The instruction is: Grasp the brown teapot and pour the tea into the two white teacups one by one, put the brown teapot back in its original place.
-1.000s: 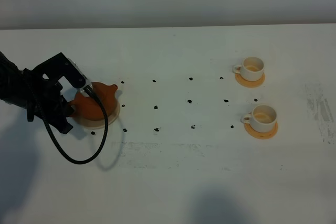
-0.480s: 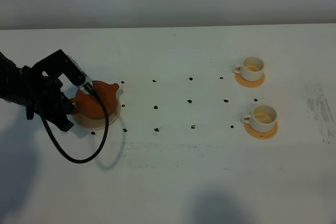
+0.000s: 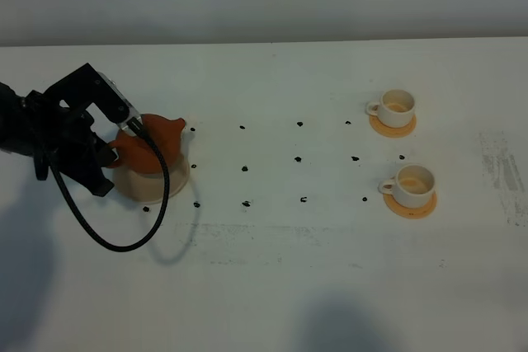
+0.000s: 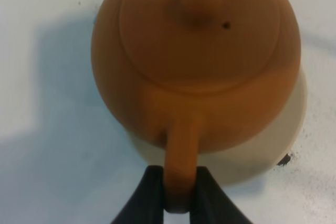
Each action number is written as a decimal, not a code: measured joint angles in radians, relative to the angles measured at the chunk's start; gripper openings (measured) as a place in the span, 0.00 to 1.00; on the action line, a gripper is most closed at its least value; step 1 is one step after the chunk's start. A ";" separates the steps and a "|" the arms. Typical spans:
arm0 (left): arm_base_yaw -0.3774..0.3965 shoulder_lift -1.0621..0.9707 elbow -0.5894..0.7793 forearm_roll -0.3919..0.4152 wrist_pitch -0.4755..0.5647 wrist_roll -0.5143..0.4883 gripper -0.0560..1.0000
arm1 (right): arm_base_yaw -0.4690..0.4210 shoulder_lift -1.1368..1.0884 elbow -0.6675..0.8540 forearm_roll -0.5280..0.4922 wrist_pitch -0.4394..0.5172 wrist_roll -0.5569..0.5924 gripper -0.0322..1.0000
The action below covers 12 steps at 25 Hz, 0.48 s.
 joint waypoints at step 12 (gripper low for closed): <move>-0.050 -0.013 -0.001 -0.094 -0.045 0.063 0.13 | 0.000 0.000 0.000 0.000 0.000 0.000 0.25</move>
